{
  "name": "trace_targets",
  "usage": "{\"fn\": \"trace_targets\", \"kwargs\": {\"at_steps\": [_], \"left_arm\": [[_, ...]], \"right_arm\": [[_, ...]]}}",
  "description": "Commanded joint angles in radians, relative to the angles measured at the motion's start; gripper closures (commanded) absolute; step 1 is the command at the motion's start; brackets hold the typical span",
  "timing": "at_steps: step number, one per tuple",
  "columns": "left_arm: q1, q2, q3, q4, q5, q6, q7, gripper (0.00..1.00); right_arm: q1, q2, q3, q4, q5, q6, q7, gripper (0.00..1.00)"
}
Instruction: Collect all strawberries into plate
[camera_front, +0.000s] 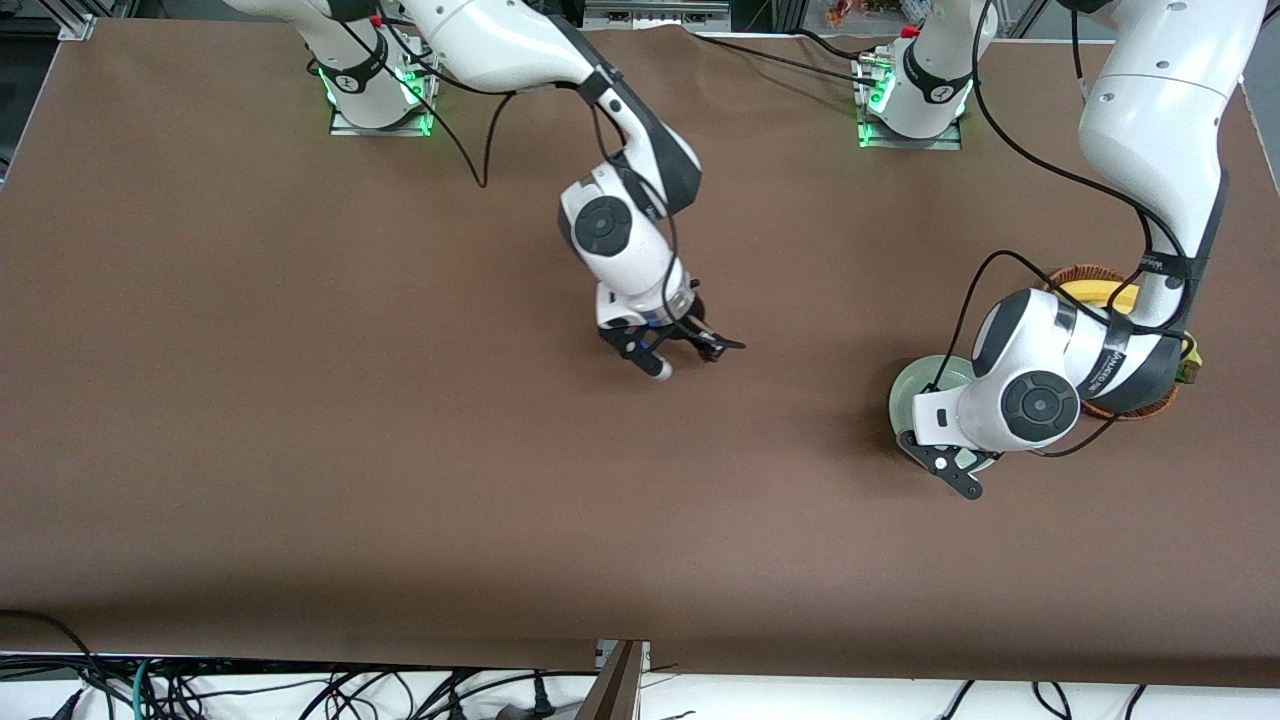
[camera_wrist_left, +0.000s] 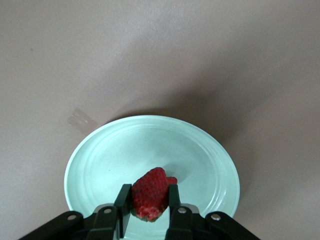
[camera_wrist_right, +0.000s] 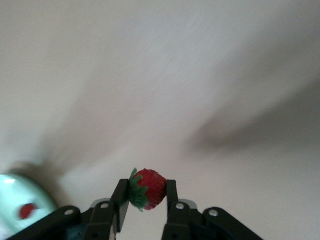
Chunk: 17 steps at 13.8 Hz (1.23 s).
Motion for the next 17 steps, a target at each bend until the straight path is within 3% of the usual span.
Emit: {"fn": "trace_targets", "kwargs": {"at_steps": [1, 4, 7, 10, 14, 17], "left_arm": [[-0.002, 0.004, -0.011, 0.01, 0.008, 0.0, 0.006, 0.0], [-0.007, -0.007, -0.014, 0.016, 0.003, -0.008, 0.012, 0.0], [-0.011, -0.016, -0.088, 0.01, -0.003, -0.012, -0.021, 0.0], [-0.045, 0.003, -0.164, 0.025, -0.14, 0.012, -0.239, 0.0], [-0.174, 0.057, -0.144, 0.026, -0.158, 0.242, -0.424, 0.0], [-0.267, 0.089, -0.104, 0.021, -0.141, 0.392, -0.578, 0.0]], "right_arm": [[0.008, 0.011, 0.007, 0.047, 0.01, 0.043, 0.1, 0.25], [-0.049, -0.038, -0.009, 0.052, 0.003, -0.136, 0.086, 0.08], [-0.13, -0.139, -0.035, 0.046, -0.006, -0.402, -0.126, 0.07], [-0.14, -0.225, -0.185, 0.004, -0.006, -0.688, -0.402, 0.07], [-0.138, -0.297, -0.385, -0.077, -0.029, -0.85, -0.786, 0.07], [-0.138, -0.381, -0.439, -0.126, -0.102, -0.917, -0.873, 0.07]]}}
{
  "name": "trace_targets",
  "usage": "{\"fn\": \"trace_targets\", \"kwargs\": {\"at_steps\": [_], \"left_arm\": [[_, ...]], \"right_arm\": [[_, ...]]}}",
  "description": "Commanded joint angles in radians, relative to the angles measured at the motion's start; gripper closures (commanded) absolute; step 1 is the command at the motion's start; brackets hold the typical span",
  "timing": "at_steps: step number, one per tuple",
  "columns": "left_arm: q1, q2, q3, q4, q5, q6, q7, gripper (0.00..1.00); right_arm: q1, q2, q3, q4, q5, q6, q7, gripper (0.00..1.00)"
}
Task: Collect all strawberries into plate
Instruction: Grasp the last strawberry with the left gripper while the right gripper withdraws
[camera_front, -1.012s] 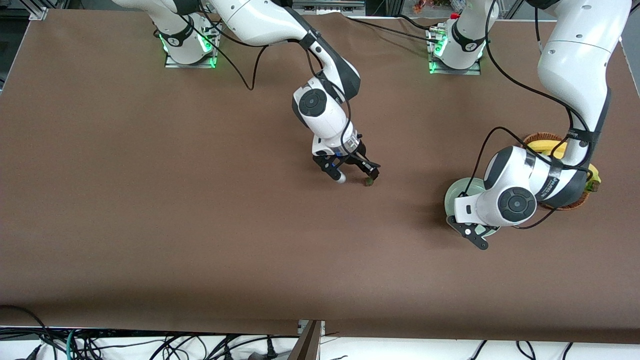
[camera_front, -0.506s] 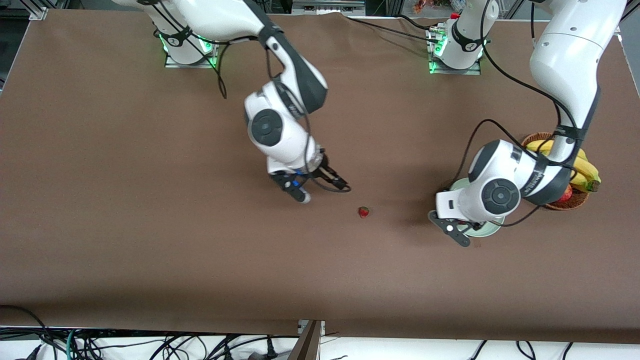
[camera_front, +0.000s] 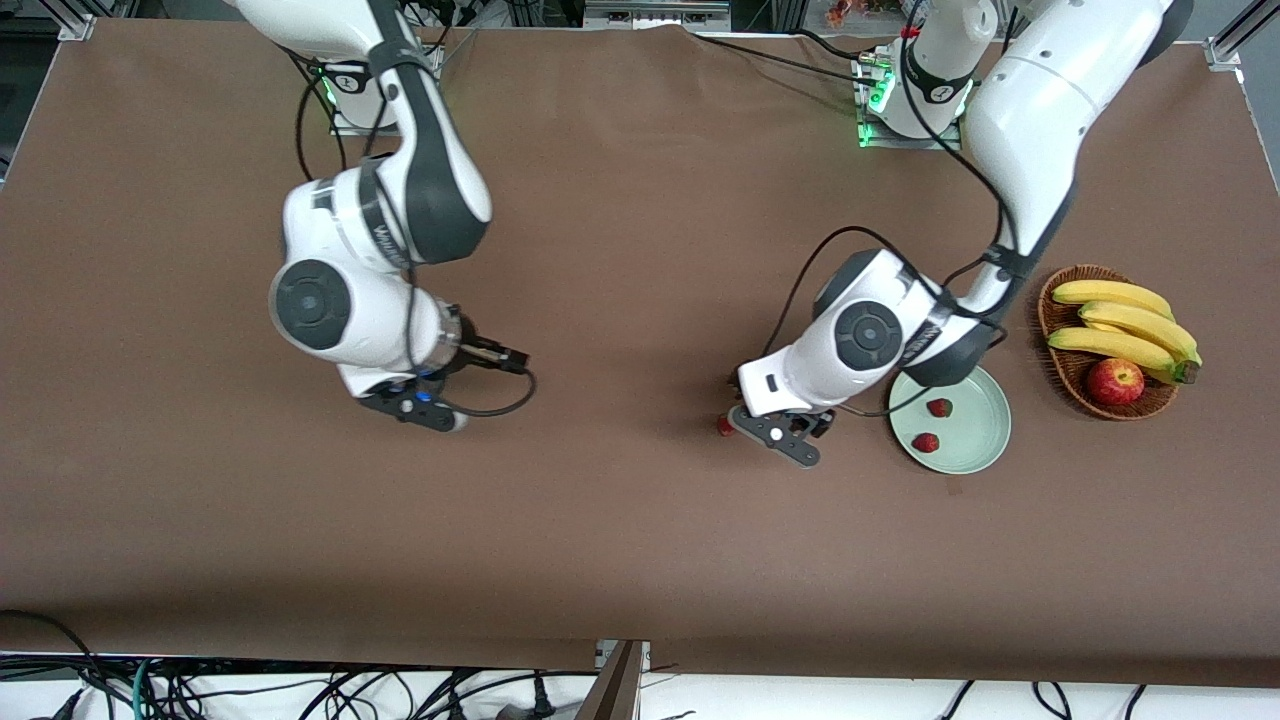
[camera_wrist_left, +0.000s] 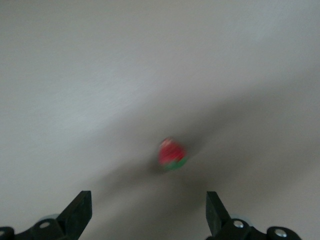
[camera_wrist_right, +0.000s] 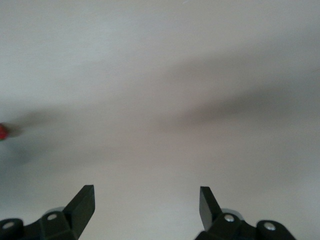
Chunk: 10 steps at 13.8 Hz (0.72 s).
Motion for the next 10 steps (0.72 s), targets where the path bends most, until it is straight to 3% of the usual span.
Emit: {"fn": "trace_targets", "kwargs": {"at_steps": [1, 3, 5, 6, 8, 10], "left_arm": [[-0.087, 0.03, 0.082, 0.011, -0.001, 0.115, -0.073, 0.0], [-0.159, 0.045, 0.155, 0.005, -0.003, 0.163, -0.078, 0.0], [-0.157, 0.065, 0.161, 0.008, -0.003, 0.166, -0.078, 0.0], [-0.161, 0.071, 0.162, 0.008, -0.003, 0.166, -0.078, 0.0], [-0.161, 0.09, 0.162, 0.005, -0.003, 0.184, -0.08, 0.21], [-0.155, 0.09, 0.163, -0.018, -0.003, 0.213, -0.08, 0.6]], "right_arm": [[0.022, -0.122, -0.009, -0.078, -0.091, -0.05, -0.031, 0.07], [0.025, -0.175, -0.009, -0.08, -0.119, -0.09, -0.031, 0.07], [0.021, -0.221, 0.004, -0.094, -0.163, -0.099, -0.037, 0.07], [-0.02, -0.231, 0.064, -0.103, -0.175, -0.099, -0.037, 0.07], [-0.228, -0.296, 0.302, -0.106, -0.282, -0.108, -0.039, 0.07], [-0.364, -0.366, 0.437, -0.161, -0.329, -0.113, -0.043, 0.06]]}}
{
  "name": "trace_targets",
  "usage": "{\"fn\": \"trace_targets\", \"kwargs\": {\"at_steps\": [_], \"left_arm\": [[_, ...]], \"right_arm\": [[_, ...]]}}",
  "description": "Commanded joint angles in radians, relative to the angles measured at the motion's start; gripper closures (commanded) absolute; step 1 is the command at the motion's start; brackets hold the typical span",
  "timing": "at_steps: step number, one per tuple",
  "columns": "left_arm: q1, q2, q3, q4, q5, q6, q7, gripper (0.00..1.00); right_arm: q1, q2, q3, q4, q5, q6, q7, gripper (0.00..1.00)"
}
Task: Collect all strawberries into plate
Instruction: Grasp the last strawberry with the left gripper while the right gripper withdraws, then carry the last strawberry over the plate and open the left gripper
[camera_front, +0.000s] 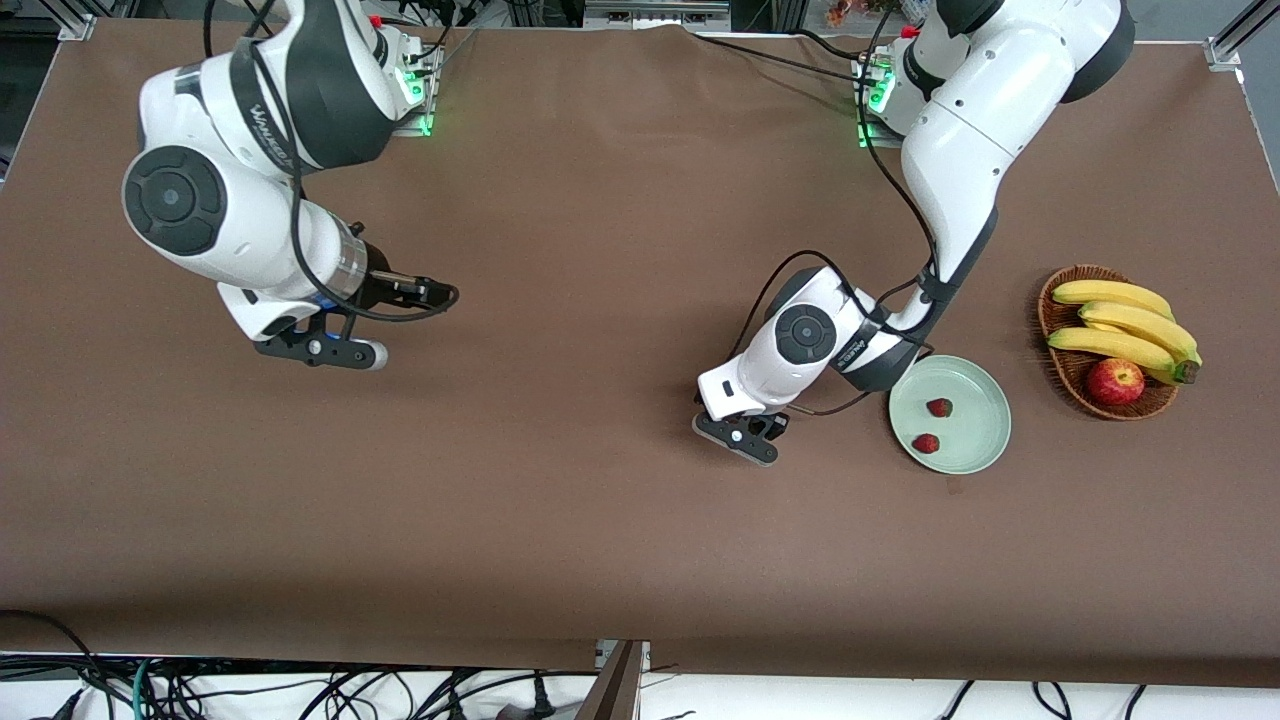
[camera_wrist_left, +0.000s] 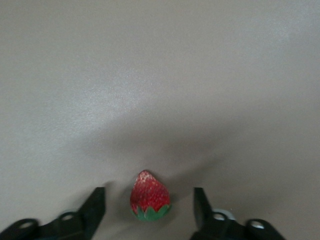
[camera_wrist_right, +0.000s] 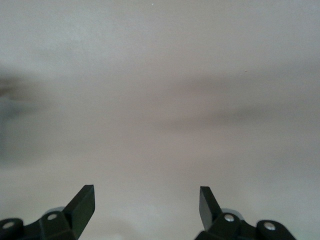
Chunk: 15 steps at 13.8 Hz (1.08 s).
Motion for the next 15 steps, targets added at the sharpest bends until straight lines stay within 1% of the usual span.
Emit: {"fn": "trace_targets", "kwargs": {"at_steps": [1, 2, 3, 4, 5, 6, 8, 9, 10, 12, 15], "left_arm": [[0.0, 0.0, 0.009, -0.015, -0.001, 0.03, -0.01, 0.82], [0.002, -0.008, 0.01, -0.015, -0.001, 0.028, -0.007, 0.97], [0.006, -0.02, 0.01, -0.014, -0.001, 0.016, -0.002, 1.0], [0.019, -0.04, 0.01, -0.015, 0.0, -0.005, 0.002, 1.0], [0.035, -0.061, 0.01, -0.011, 0.0, -0.076, 0.01, 1.0], [0.048, -0.086, 0.01, -0.001, 0.0, -0.169, 0.03, 1.0], [0.091, -0.143, 0.01, 0.003, 0.0, -0.33, 0.135, 1.0], [0.121, -0.166, 0.013, 0.003, 0.002, -0.404, 0.204, 1.0], [0.149, -0.186, 0.021, 0.005, 0.032, -0.476, 0.273, 1.0], [0.202, -0.201, 0.024, 0.005, 0.136, -0.512, 0.381, 1.0], [0.307, -0.19, 0.025, 0.0, 0.147, -0.503, 0.566, 0.95]], "right_arm": [[-0.181, -0.147, 0.168, -0.122, -0.047, -0.004, -0.047, 0.06], [-0.224, -0.197, 0.186, -0.165, -0.048, -0.007, -0.085, 0.04], [-0.264, -0.245, 0.199, -0.199, -0.049, -0.015, -0.11, 0.04], [-0.303, -0.283, 0.211, -0.218, -0.047, -0.032, -0.127, 0.04], [-0.335, -0.303, 0.229, -0.216, -0.048, -0.065, -0.147, 0.04], [-0.349, -0.32, 0.237, -0.213, -0.053, -0.088, -0.153, 0.02], [-0.349, -0.342, 0.236, -0.206, -0.125, -0.098, -0.155, 0.01], [-0.349, -0.353, 0.233, -0.202, -0.134, -0.092, -0.156, 0.01], [-0.349, -0.353, 0.226, -0.196, -0.139, -0.087, -0.167, 0.01], [-0.349, -0.351, 0.226, -0.186, -0.186, -0.081, -0.23, 0.01], [-0.349, -0.351, 0.223, -0.182, -0.19, -0.087, -0.235, 0.01]]}}
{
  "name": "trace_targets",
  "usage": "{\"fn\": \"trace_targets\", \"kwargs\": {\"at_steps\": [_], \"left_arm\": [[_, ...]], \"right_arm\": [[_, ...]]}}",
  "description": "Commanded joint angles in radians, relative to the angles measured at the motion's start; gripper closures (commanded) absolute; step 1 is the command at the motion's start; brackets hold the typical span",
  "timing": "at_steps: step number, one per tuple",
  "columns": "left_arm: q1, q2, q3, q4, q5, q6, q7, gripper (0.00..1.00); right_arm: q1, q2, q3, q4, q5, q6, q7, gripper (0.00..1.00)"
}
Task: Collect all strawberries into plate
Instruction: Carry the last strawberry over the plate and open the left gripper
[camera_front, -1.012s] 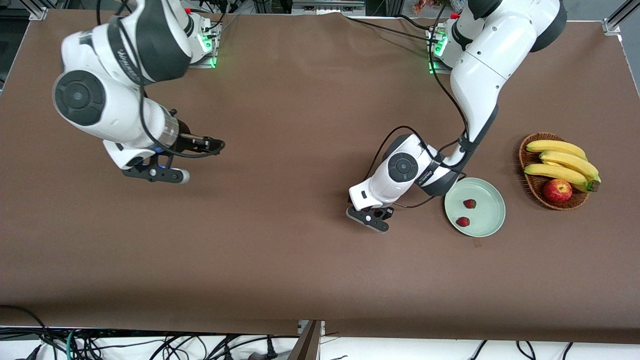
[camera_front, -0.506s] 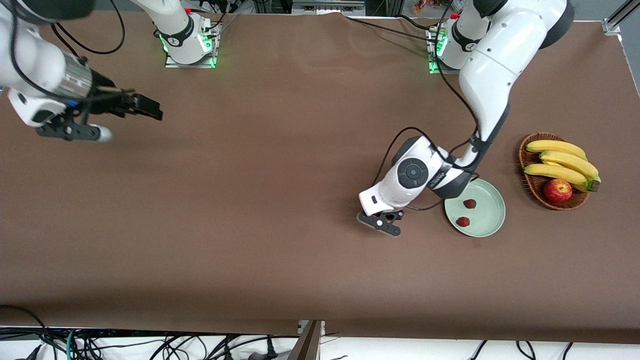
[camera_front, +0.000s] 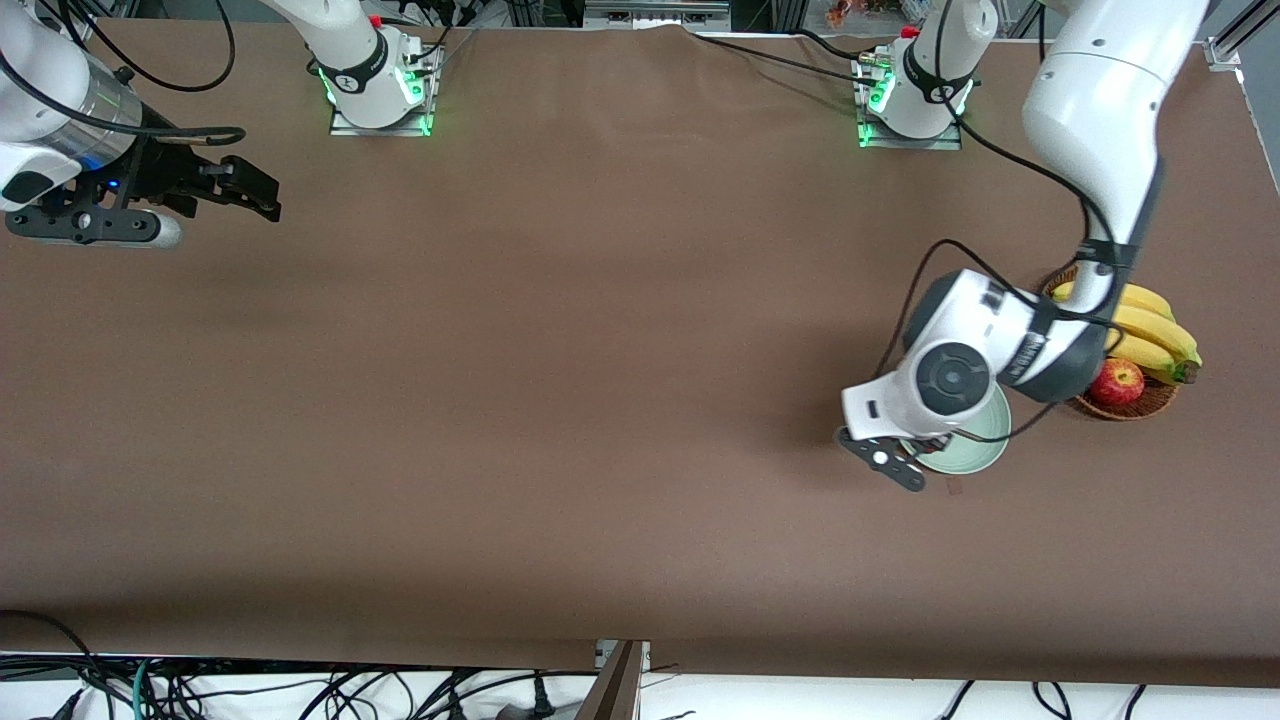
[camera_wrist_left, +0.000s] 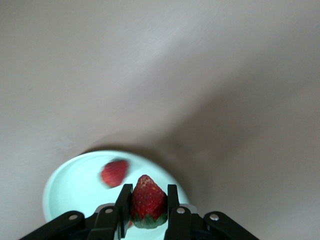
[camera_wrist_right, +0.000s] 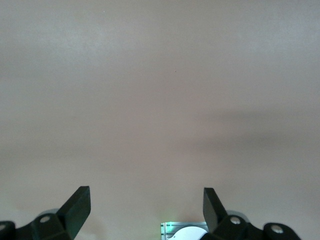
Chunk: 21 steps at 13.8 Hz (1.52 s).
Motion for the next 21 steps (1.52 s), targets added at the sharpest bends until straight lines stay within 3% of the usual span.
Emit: {"fn": "trace_targets", "kwargs": {"at_steps": [1, 3, 4, 5, 6, 9, 15, 18, 21], "left_arm": [[0.092, 0.0, -0.01, -0.026, 0.024, 0.008, 0.141, 0.95], [0.123, 0.018, -0.009, -0.032, 0.024, 0.056, 0.194, 0.86], [0.143, 0.028, -0.01, -0.035, 0.024, 0.076, 0.223, 0.74], [0.15, 0.032, -0.009, -0.037, 0.022, 0.088, 0.235, 0.22], [0.155, 0.032, -0.008, -0.039, 0.024, 0.085, 0.238, 0.0], [0.144, -0.007, -0.022, -0.037, 0.022, 0.068, 0.231, 0.0], [0.134, -0.193, -0.067, 0.011, -0.008, -0.093, 0.082, 0.0], [0.135, -0.242, -0.087, 0.143, -0.138, -0.287, -0.091, 0.0], [0.121, -0.299, -0.091, 0.221, -0.151, -0.432, -0.26, 0.0]], "right_arm": [[-0.016, -0.012, 0.007, 0.002, -0.015, -0.001, -0.024, 0.01], [-0.016, -0.005, 0.007, 0.018, -0.015, -0.002, -0.023, 0.01], [-0.016, -0.004, 0.007, 0.018, -0.017, 0.004, -0.022, 0.01], [-0.017, -0.001, 0.007, 0.021, -0.012, 0.005, -0.024, 0.01], [-0.016, 0.005, 0.008, 0.042, -0.014, -0.001, -0.018, 0.01], [-0.026, 0.008, -0.001, 0.093, -0.029, 0.008, -0.013, 0.01], [-0.031, 0.037, -0.023, 0.105, -0.023, 0.041, -0.01, 0.01], [-0.031, 0.047, -0.023, 0.108, -0.029, 0.042, -0.012, 0.01], [-0.031, 0.05, -0.023, 0.111, -0.029, 0.044, -0.013, 0.01]]}}
